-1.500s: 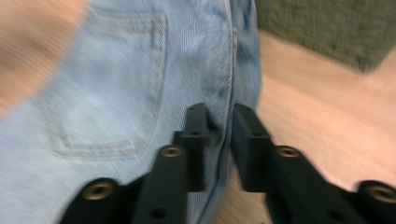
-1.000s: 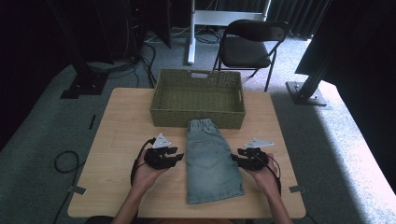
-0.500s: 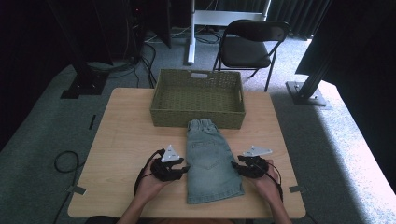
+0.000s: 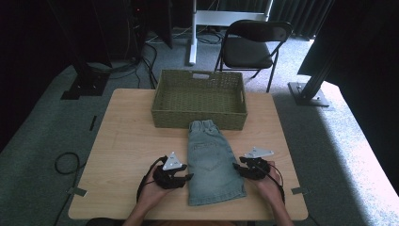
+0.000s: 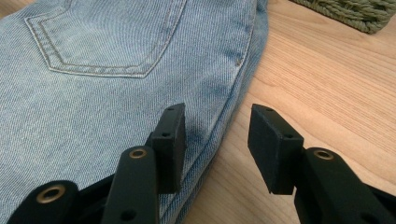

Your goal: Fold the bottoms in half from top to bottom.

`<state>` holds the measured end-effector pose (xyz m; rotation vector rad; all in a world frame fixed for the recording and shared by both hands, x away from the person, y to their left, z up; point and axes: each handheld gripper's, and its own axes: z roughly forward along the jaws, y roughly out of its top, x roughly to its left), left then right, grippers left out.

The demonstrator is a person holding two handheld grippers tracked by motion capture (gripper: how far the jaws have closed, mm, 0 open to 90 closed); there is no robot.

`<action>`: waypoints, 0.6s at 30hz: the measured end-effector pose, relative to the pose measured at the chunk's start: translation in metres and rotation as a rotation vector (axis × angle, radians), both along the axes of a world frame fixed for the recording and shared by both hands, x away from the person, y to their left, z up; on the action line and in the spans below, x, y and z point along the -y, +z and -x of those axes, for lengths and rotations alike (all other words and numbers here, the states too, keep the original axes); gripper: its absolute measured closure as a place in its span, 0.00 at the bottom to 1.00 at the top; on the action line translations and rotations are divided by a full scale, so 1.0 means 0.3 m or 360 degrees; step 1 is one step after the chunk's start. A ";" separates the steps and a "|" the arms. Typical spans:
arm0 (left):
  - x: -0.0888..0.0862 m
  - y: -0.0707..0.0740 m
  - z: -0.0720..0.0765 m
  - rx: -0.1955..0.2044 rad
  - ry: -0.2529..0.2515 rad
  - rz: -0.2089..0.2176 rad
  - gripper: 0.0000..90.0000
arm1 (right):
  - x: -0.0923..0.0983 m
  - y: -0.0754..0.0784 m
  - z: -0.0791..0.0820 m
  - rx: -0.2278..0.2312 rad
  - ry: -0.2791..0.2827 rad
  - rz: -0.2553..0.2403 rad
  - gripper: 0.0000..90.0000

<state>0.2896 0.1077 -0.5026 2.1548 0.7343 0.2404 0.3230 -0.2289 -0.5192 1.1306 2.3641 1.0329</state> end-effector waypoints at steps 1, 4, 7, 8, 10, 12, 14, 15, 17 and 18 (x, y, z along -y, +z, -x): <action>-0.001 -0.007 0.016 -0.0009 -0.0020 -0.0005 0.59 | 0.000 0.002 0.000 0.0006 0.0002 0.0000 0.63; -0.003 -0.014 0.029 -0.0017 -0.0030 -0.0009 0.59 | 0.000 0.003 0.000 0.0009 0.0000 -0.0001 0.63; -0.008 -0.019 0.048 -0.0030 -0.0044 -0.0004 0.59 | -0.003 0.004 0.002 0.0017 0.0001 -0.0003 0.63; -0.009 -0.022 0.055 -0.0036 -0.0048 0.0001 0.58 | -0.003 0.004 0.002 0.0017 0.0001 -0.0003 0.63; -0.009 -0.028 0.073 -0.0055 -0.0074 0.0014 0.58 | -0.005 0.004 0.001 0.0020 0.0006 -0.0005 0.63; -0.006 -0.037 0.102 -0.0065 -0.0101 0.0026 0.57 | -0.006 0.004 0.001 0.0019 0.0006 -0.0005 0.63; 0.000 -0.050 0.126 -0.0095 -0.0131 0.0021 0.56 | -0.007 0.003 -0.001 0.0020 0.0009 -0.0004 0.63; 0.002 -0.055 0.136 -0.0111 -0.0141 0.0010 0.55 | -0.007 0.004 -0.001 0.0021 0.0007 -0.0004 0.63; 0.003 -0.066 0.153 -0.0140 -0.0158 0.0018 0.54 | -0.007 0.005 0.000 0.0022 0.0009 -0.0005 0.63; 0.004 -0.070 0.160 -0.0150 -0.0163 0.0024 0.53 | -0.008 0.005 0.000 0.0024 0.0009 -0.0005 0.63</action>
